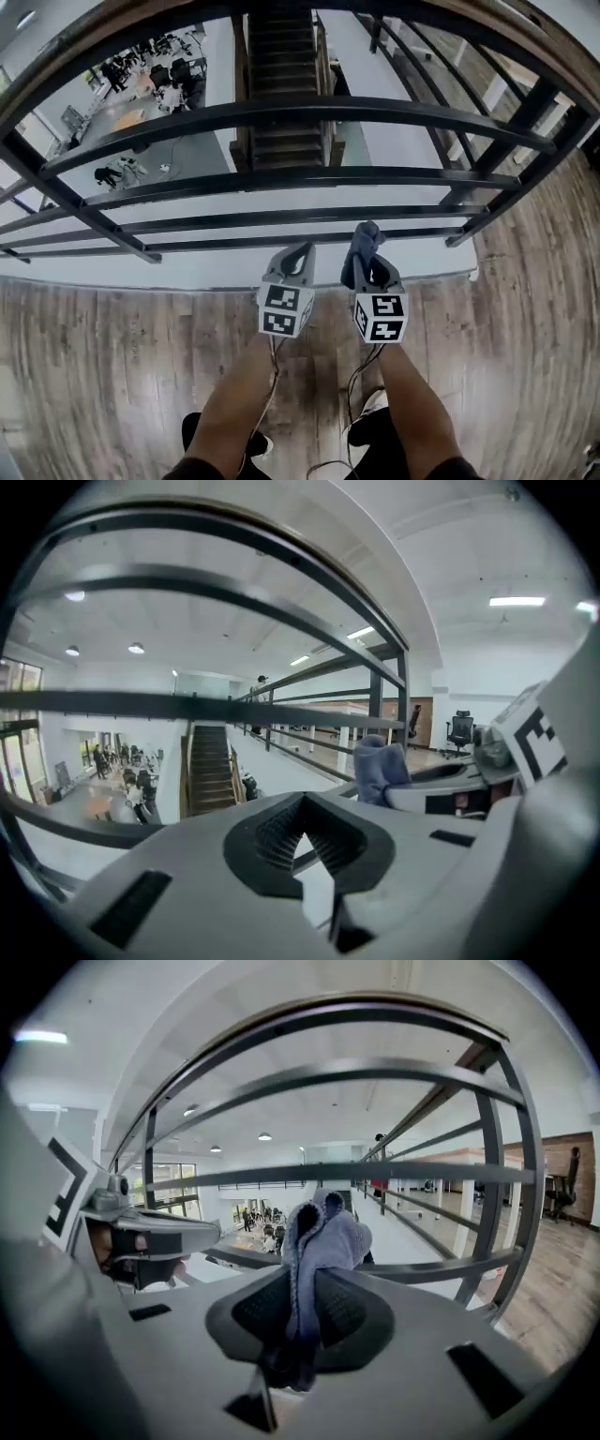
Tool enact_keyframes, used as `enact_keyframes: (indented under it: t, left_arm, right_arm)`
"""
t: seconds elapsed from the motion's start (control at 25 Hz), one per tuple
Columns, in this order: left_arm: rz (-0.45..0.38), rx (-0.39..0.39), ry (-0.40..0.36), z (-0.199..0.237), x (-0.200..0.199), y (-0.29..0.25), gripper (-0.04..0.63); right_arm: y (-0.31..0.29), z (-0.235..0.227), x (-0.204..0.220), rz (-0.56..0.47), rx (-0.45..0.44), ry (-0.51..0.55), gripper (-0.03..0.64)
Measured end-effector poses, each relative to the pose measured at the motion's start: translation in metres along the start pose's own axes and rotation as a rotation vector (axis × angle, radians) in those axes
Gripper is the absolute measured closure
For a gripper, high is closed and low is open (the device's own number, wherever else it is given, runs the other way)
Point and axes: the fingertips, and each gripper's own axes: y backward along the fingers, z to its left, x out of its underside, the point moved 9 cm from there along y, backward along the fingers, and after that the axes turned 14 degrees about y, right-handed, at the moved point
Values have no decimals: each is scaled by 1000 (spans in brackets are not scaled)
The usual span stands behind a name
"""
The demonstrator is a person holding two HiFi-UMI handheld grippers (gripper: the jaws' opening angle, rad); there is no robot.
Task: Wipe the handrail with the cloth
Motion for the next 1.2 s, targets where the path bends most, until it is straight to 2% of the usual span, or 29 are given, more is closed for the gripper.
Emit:
enact_keyframes:
  t: [0.08, 0.24, 0.28, 0.36, 0.52, 0.6, 0.76, 0.96, 1.08, 1.2]
  left_arm:
    - [-18, -26, -13, -7, -24, 28, 592]
    - [-16, -76, 59, -30, 0, 69, 592]
    - [-6, -81, 81, -38, -5, 82, 592]
    - [22, -76, 110, -52, -55, 120, 592]
    - [88, -55, 134, -104, -210, 228, 592]
    - [73, -43, 106, -122, -256, 252, 592]
    - [51, -46, 23, -144, -290, 305, 592]
    - [13, -79, 104, -155, -352, 352, 592]
    - [-70, -120, 104, -163, -370, 370, 592]
    - [-130, -125, 104, -170, -380, 376, 592]
  right_arm:
    - [32, 3, -30, -12, 10, 9, 549]
    - [85, 9, -16, -27, -6, 6, 549]
    - [101, 10, -25, -25, -13, -7, 549]
    - [133, 16, -85, -7, -39, -23, 549]
    - [227, 35, -261, 69, -111, 10, 549]
    - [251, 29, -309, 28, -113, 10, 549]
    - [304, 27, -340, -35, -108, 93, 549]
    - [341, 16, -389, -110, -107, 121, 549]
    - [353, 14, -398, -145, -91, 107, 549]
    - [355, 12, -409, -171, -86, 117, 549]
